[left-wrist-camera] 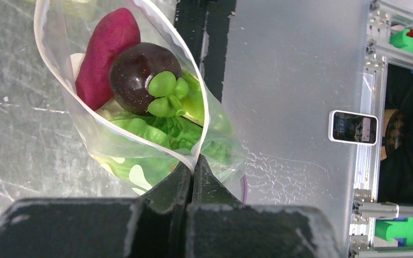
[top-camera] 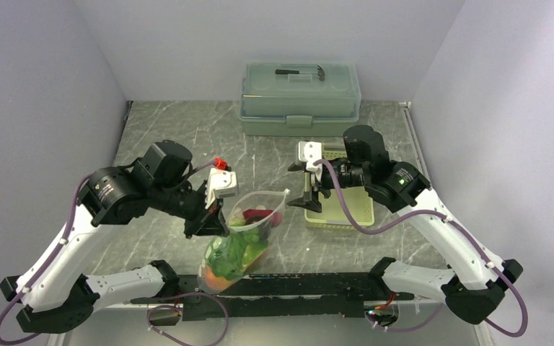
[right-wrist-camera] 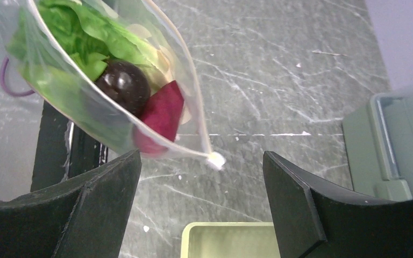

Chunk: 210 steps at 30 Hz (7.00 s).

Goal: Place the food in the zip-top bag and seal the zipper
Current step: Adjust the zipper food storage bag at the center of the board, then zip the zipper food storage bag.

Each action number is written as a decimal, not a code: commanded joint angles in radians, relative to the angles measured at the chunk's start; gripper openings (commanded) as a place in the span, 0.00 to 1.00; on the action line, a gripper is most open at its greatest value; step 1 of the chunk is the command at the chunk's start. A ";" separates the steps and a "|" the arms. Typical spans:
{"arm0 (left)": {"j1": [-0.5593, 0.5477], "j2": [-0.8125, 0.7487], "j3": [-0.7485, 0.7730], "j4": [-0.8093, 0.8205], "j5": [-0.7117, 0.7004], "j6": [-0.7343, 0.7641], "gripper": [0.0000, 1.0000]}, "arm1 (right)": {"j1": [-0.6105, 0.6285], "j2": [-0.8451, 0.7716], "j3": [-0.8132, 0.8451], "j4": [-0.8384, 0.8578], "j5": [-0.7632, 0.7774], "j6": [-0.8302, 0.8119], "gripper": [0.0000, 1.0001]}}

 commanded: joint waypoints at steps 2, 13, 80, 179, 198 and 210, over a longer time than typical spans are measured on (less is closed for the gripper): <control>-0.037 -0.027 0.035 0.017 0.096 0.073 0.00 | -0.003 0.046 0.104 -0.084 -0.118 -0.122 0.88; -0.073 -0.036 0.042 0.009 0.082 0.073 0.00 | -0.002 0.059 0.047 -0.080 -0.287 -0.074 0.86; -0.110 0.016 0.029 0.146 -0.233 0.006 0.34 | 0.059 0.081 0.154 -0.251 -0.240 -0.010 0.00; -0.110 -0.176 -0.463 0.785 -0.177 -0.228 0.28 | 0.283 0.377 0.699 -0.407 0.207 0.396 0.00; -0.110 -0.167 -0.433 0.760 -0.142 -0.207 0.00 | 0.283 0.294 0.602 -0.286 0.271 0.405 0.33; -0.110 -0.192 -0.433 0.807 -0.116 -0.222 0.00 | 0.283 0.040 0.275 0.002 0.243 0.366 0.64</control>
